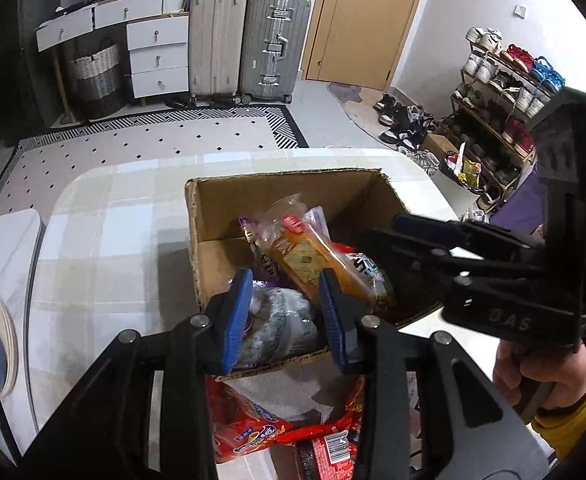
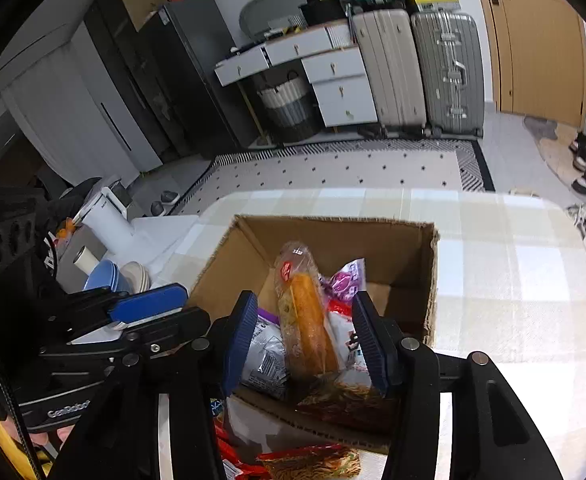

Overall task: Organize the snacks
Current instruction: 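Open both tools to drop the chip bag and bread into the box, then withdraw both open tools from the box back to the snack pile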

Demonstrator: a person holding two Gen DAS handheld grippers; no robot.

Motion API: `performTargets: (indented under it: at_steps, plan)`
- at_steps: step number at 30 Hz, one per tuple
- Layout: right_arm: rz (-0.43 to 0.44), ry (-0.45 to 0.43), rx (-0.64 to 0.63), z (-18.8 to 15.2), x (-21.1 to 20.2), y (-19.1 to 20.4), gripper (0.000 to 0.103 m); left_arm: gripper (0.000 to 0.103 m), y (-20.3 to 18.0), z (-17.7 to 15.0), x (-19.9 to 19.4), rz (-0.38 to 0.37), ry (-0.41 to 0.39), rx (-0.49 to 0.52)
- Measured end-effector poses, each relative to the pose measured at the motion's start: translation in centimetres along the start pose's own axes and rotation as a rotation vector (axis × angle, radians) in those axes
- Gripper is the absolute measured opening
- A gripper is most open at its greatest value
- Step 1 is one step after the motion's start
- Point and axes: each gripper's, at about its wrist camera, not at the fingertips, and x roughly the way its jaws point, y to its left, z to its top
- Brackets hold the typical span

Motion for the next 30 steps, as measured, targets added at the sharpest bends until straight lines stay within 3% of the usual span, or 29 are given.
performTargets:
  at_steps: [6, 12, 16, 18, 22, 28, 30]
  plan:
    - [0.011, -0.028, -0.006, -0.3, -2.3, 0.7, 0.050, 0.032, -0.3, -0.4, -1.4, 0.022, -0.007, -0.002]
    - [0.012, -0.069, -0.033, -0.3, -5.7, 2.4, 0.051, 0.033, -1.9, -0.9, -5.2, 0.032, -0.047, 0.019]
    - [0.014, -0.120, -0.069, -0.4, -9.3, 4.4, 0.051, 0.049, -3.1, -1.1, -9.0, 0.033, -0.099, 0.022]
    - [0.011, -0.151, -0.095, -0.5, -11.3, 5.6, 0.051, 0.050, -3.7, -1.3, -11.2, 0.027, -0.131, 0.026]
    - [0.013, -0.233, -0.143, -1.2, -15.9, 8.2, 0.064, 0.053, -4.8, -1.8, -15.5, 0.026, -0.181, 0.031]
    - [0.008, -0.371, -0.211, -4.8, -22.0, 11.3, 0.080, 0.078, -6.4, -4.6, -23.2, 0.034, -0.304, 0.034]
    - [0.001, -0.429, -0.229, -6.8, -24.1, 12.3, 0.087, 0.080, -7.0, -6.1, -25.9, 0.053, -0.356, 0.033]
